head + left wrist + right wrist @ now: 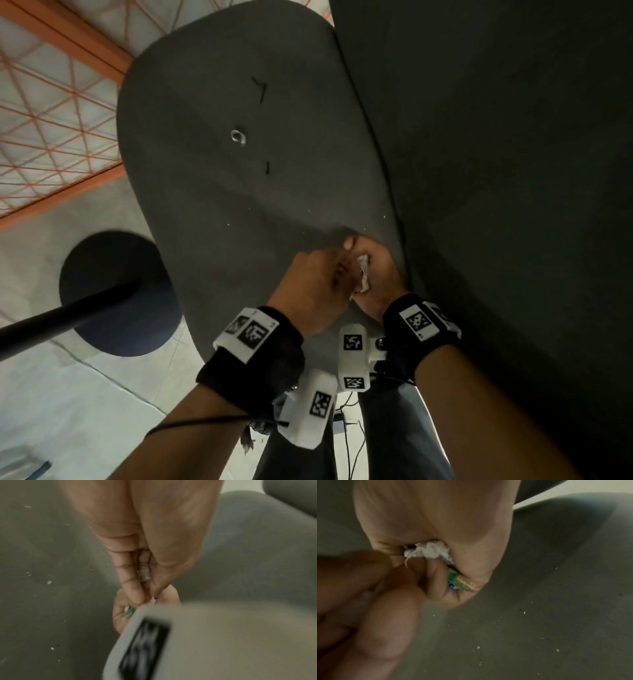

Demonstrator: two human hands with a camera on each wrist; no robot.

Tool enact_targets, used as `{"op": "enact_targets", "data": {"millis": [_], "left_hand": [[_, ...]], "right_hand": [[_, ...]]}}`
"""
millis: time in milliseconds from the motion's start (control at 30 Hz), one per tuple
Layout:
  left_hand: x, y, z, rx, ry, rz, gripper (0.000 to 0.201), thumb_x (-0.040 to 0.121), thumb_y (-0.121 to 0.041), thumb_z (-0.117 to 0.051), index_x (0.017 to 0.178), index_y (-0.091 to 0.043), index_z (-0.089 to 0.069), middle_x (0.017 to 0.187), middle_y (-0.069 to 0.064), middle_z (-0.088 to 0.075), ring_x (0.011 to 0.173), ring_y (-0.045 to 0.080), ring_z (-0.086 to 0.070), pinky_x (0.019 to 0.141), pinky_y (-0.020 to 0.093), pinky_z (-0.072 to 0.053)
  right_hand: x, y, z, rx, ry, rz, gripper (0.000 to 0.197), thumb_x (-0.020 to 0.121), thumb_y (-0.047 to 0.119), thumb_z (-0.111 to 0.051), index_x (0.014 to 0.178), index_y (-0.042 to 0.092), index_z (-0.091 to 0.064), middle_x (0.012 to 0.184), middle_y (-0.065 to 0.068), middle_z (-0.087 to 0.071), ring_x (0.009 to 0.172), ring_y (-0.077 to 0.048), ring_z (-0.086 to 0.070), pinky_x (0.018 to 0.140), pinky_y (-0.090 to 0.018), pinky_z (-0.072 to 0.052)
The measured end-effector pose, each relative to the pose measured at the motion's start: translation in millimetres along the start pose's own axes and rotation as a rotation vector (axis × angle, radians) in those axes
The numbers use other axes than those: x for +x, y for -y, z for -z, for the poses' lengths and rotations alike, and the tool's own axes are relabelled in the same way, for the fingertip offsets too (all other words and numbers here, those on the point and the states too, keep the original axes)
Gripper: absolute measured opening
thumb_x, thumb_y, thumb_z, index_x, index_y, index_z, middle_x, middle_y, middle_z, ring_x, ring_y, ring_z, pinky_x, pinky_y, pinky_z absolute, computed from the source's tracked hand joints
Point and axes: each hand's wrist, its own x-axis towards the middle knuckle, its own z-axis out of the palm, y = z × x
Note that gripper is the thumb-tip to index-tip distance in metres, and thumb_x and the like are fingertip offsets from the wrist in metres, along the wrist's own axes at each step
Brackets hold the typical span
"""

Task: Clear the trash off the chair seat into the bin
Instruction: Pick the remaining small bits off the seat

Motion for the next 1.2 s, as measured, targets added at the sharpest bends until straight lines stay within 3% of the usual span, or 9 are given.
{"op": "enact_targets", "data": {"millis": [200, 333, 467, 567, 733, 800, 933, 1067, 1200], "left_hand": [[1, -15, -12, 0.207, -0.047, -0.058, 0.016, 0.088, -0.022, -0.059, 0.096, -0.028, -0.071, 0.098, 0.0, -0.071, 0.087, 0.02, -0.065, 0.071, 0.024, -0.044], [-1, -19, -14, 0.179, -0.02, -0.168, 0.02, 0.085, -0.016, -0.063, 0.102, -0.022, -0.071, 0.107, 0.001, -0.068, 0.093, 0.021, -0.065, 0.081, 0.037, -0.053], [-8, -16, -9, 0.09, -0.023, -0.202, 0.035, 0.081, -0.018, -0.049, 0.111, -0.025, -0.065, 0.104, -0.001, -0.068, 0.086, 0.016, -0.064, 0.076, 0.033, -0.054], [-10, -11, -5, 0.013, -0.016, -0.182, 0.038, 0.084, -0.012, -0.045, 0.115, -0.022, -0.064, 0.102, 0.0, -0.07, 0.083, 0.013, -0.066, 0.075, 0.033, -0.056], [-10, -5, 3, -0.079, -0.023, -0.23, 0.044, 0.081, -0.017, -0.042, 0.118, -0.027, -0.064, 0.102, -0.005, -0.073, 0.091, 0.01, -0.069, 0.08, 0.033, -0.056], [-4, 0, 14, -0.24, -0.093, -0.206, 0.039, 0.082, -0.011, -0.044, 0.11, -0.02, -0.069, 0.097, -0.006, -0.074, 0.09, 0.006, -0.07, 0.082, 0.029, -0.056], [36, 31, 53, -0.259, -0.42, -0.093, 0.025, 0.084, -0.012, -0.056, 0.101, -0.019, -0.072, 0.088, -0.003, -0.073, 0.078, 0.01, -0.069, 0.076, 0.022, -0.049], [91, 65, 105, 0.099, -0.62, 0.115, 0.031, 0.09, -0.021, -0.053, 0.116, -0.016, -0.068, 0.117, 0.014, -0.068, 0.111, 0.033, -0.062, 0.095, 0.031, -0.045], [124, 73, 127, 0.218, -0.619, 0.189, 0.045, 0.087, -0.029, -0.055, 0.131, -0.022, -0.051, 0.132, 0.016, -0.044, 0.109, 0.038, -0.055, 0.092, 0.039, -0.044]], "right_hand": [[5, 7, 1, 0.096, -0.084, -0.008, 0.036, 0.085, 0.024, -0.042, 0.051, 0.014, -0.046, 0.043, 0.003, -0.042, 0.039, -0.011, -0.042, 0.04, -0.017, -0.033], [5, 8, 5, 0.083, -0.079, -0.065, 0.04, 0.086, 0.041, -0.053, 0.056, 0.015, -0.052, 0.05, 0.001, -0.047, 0.046, -0.014, -0.046, 0.048, -0.022, -0.036], [-1, 8, 3, 0.138, -0.071, -0.064, 0.046, 0.086, 0.052, -0.054, 0.06, 0.014, -0.057, 0.06, -0.005, -0.052, 0.054, -0.018, -0.053, 0.06, -0.028, -0.044], [-2, 8, -1, 0.188, -0.077, -0.05, 0.045, 0.087, 0.054, -0.054, 0.065, 0.015, -0.056, 0.061, -0.004, -0.055, 0.058, -0.017, -0.054, 0.063, -0.029, -0.045], [10, 1, -4, 0.047, -0.063, -0.012, 0.046, 0.095, 0.046, -0.049, 0.059, 0.019, -0.047, 0.054, 0.001, -0.042, 0.047, -0.012, -0.044, 0.053, -0.023, -0.043], [17, -1, -5, -0.053, -0.061, -0.007, 0.048, 0.098, 0.049, -0.042, 0.064, 0.017, -0.054, 0.051, 0.001, -0.047, 0.044, -0.012, -0.04, 0.051, -0.025, -0.035], [22, 3, -6, -0.175, -0.123, 0.009, 0.054, 0.098, 0.049, -0.042, 0.053, 0.022, -0.03, 0.044, 0.006, -0.029, 0.032, -0.009, -0.023, 0.038, -0.02, -0.015], [23, 8, -6, -0.29, -0.177, 0.055, 0.055, 0.098, 0.048, -0.044, 0.051, 0.022, -0.031, 0.045, 0.005, -0.029, 0.033, -0.009, -0.022, 0.038, -0.019, -0.014], [30, 8, 0, -0.316, -0.259, 0.079, 0.053, 0.098, 0.046, -0.044, 0.052, 0.021, -0.033, 0.044, 0.006, -0.029, 0.032, -0.009, -0.021, 0.037, -0.016, -0.015]]}}
